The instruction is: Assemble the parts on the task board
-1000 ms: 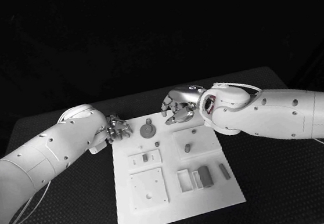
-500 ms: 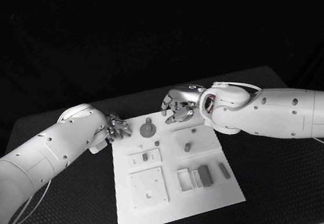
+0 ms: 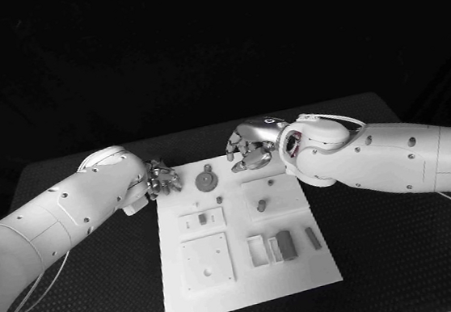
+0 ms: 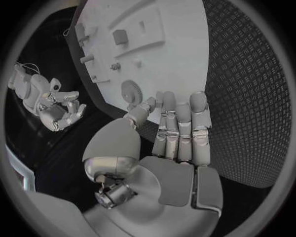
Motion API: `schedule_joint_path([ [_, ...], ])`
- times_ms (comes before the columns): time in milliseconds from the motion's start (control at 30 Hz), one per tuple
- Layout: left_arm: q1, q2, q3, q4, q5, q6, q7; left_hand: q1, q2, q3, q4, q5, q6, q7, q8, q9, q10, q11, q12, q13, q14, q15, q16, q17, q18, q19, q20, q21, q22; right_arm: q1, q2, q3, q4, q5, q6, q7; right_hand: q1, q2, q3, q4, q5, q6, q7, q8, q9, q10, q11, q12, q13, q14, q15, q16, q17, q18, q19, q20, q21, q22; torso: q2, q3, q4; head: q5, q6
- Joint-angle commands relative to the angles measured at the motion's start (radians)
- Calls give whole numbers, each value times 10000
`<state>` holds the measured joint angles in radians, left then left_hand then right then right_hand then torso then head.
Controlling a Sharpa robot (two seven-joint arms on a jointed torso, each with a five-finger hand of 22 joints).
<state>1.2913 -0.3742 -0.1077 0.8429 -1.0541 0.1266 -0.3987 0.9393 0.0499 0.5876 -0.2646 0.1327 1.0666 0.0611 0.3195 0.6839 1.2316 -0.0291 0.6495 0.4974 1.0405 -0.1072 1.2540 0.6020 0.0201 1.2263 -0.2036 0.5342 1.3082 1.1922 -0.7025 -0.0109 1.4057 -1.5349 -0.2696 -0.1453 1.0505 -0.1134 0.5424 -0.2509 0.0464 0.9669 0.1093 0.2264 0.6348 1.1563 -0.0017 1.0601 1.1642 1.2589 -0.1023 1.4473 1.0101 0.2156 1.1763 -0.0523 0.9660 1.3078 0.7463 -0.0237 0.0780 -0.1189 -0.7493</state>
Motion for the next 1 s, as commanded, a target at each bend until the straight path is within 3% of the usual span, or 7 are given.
schedule_joint_path([
  [33,14,-204,21,312,390,-41,-99,-27,-104,25,4,344,225,-8,426,1005,208,-83,104,50,324,-244,116,65,386,293,-172,118,214,0,-17,6,1,-11,63,36,-59,-11,-7,42,21,-30,77,-63,8,-4,64,-39,0,-59,7,-55,-9,462,-10,-63,-60,85,-7,-6,16,10,6],
  [233,39,-737,48,1055,426,-166,-202,-108,-163,9,-30,741,414,-116,516,1261,414,-199,245,154,516,-380,263,174,378,489,-296,336,229,1,-67,8,18,-5,63,29,-61,-15,-7,45,21,-34,78,-66,8,-4,64,-39,0,-59,8,-56,-9,462,-10,-63,-61,85,-9,-13,34,28,7],
  [333,75,-1013,42,1489,426,-308,-272,-188,-295,-20,-19,1305,560,-188,556,1427,545,-270,344,234,616,-453,372,267,360,592,-366,509,237,1,-81,8,23,-5,61,28,-62,-17,-7,47,21,-36,78,-67,9,-4,65,-39,0,-62,8,-58,-15,462,-10,-63,-62,85,-23,-22,60,26,2],
  [467,98,-1320,38,2034,555,-566,-401,-220,-349,-35,13,1525,706,-259,593,1564,662,-343,444,327,707,-532,475,363,363,691,-441,678,238,1,-101,9,36,-4,59,27,-62,-18,-6,49,21,-38,79,-69,9,-5,65,-39,0,-62,9,-58,-14,462,-10,-63,-63,85,-43,-36,90,41,-15],
  [833,53,-1956,-16,3518,762,-1579,-935,-390,-394,-41,-6,2305,1041,-412,624,1881,957,-486,565,491,997,-663,601,534,338,882,-569,1038,227,1,-141,10,48,11,63,29,-72,-18,-5,65,21,-39,80,-70,12,-6,67,-41,-1,-62,10,-60,-13,462,-9,-62,-66,85,-25,-28,56,152,-11],
  [933,24,-2090,-94,3789,711,-1770,-969,-422,-391,-47,-3,2320,1086,-431,626,1913,1001,-501,572,505,1035,-674,614,556,336,904,-580,1073,226,1,-168,10,51,13,62,26,-77,-19,-7,69,21,-39,81,-71,12,-6,67,-41,-1,-61,11,-60,-12,462,-9,-61,-66,85,-23,-29,55,147,-6],
  [1000,20,-2202,-265,3991,572,-2020,-989,-435,-397,-45,-14,2351,1128,-449,631,1944,1045,-518,585,521,1074,-688,632,579,338,931,-594,1110,227,0,-170,10,45,16,55,27,-79,-20,-7,71,21,-39,81,-71,12,-6,67,-41,-1,-65,11,-61,-19,462,-9,-61,-66,85,-23,-28,56,147,-20],
])
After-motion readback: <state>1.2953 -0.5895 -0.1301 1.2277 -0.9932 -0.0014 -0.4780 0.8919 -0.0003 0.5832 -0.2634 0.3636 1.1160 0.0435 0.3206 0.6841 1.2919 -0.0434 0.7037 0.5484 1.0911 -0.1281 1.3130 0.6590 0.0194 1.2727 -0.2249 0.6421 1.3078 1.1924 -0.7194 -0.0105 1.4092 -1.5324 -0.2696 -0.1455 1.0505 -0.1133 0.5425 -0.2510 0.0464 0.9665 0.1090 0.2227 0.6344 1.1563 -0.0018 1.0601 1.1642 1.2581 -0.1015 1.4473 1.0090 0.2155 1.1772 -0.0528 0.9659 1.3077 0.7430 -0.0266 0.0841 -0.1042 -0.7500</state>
